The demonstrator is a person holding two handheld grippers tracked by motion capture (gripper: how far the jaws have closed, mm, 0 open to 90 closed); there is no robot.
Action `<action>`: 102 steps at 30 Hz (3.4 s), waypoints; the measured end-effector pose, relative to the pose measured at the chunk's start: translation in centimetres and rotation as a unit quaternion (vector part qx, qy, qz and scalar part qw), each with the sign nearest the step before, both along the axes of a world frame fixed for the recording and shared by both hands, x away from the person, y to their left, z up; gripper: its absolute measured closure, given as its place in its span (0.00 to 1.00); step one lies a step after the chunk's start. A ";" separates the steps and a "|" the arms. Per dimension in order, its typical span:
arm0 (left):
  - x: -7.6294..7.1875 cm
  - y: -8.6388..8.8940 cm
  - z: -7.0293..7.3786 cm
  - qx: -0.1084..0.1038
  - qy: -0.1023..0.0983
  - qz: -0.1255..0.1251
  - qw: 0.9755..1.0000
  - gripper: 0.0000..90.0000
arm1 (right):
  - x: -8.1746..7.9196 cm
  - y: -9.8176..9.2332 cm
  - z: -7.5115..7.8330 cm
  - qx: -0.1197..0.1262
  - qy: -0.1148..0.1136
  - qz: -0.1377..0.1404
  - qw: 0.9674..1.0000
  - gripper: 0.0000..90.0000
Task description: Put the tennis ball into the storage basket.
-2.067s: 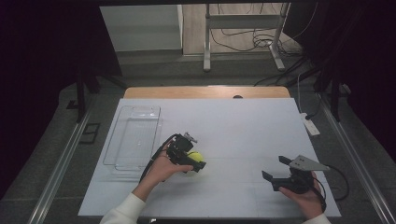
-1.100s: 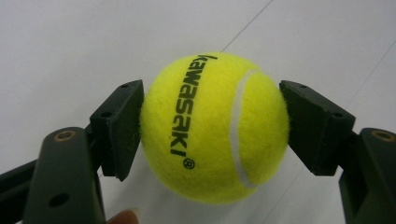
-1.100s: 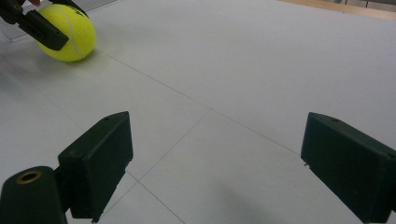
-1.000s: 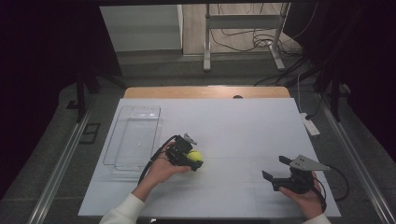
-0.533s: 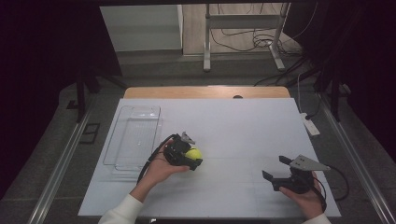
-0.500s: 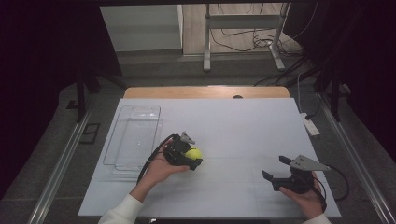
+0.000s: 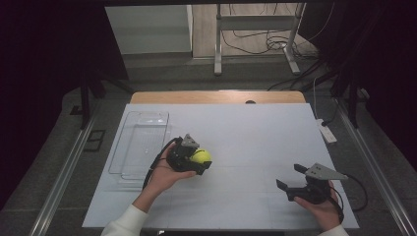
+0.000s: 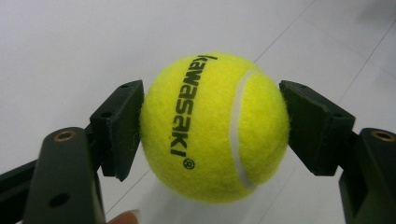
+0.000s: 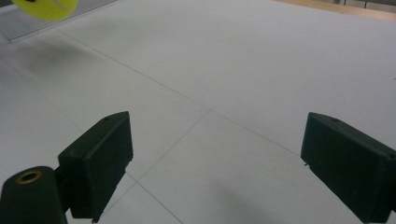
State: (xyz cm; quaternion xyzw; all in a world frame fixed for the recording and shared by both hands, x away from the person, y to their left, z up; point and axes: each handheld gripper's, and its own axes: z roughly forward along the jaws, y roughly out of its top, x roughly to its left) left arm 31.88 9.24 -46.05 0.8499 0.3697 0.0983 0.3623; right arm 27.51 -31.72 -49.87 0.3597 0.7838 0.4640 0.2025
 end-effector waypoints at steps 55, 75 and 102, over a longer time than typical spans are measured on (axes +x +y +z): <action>-1.1 4.4 4.0 -0.108 -0.081 0.060 0.989 0.30 | 0.0 0.0 0.0 -0.001 0.000 0.000 1.000 0.11; -1.6 5.7 5.2 -0.127 -0.107 0.078 0.983 0.30 | 0.0 0.0 0.0 -0.003 0.000 0.000 1.000 0.11; -2.0 7.1 6.1 -0.143 -0.129 0.099 0.976 0.30 | 0.0 0.0 0.0 -0.002 0.001 -0.001 1.000 0.11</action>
